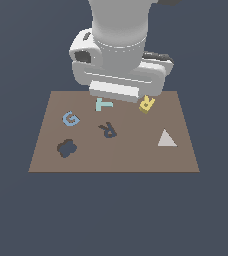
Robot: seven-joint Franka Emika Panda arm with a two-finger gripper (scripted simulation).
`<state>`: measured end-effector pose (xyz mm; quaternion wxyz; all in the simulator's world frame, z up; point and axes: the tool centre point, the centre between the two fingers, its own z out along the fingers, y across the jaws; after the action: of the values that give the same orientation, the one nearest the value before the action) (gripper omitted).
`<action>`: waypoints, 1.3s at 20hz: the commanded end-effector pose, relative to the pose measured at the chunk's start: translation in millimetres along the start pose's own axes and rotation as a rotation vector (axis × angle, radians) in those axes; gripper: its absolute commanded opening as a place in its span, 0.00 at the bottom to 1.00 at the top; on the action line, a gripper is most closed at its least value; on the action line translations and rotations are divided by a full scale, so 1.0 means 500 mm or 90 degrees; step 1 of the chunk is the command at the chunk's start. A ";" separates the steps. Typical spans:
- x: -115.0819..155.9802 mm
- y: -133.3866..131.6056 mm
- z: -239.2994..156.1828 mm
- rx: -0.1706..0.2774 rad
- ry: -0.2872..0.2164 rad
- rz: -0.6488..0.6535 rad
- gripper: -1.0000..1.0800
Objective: Insert a designated object into the corresponding slot on a board.
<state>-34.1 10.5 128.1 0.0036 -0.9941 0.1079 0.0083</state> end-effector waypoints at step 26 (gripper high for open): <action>-0.129 -0.177 0.156 -0.001 0.011 0.243 0.96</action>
<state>-79.4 109.5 53.0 0.0000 -0.9571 0.2897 0.0005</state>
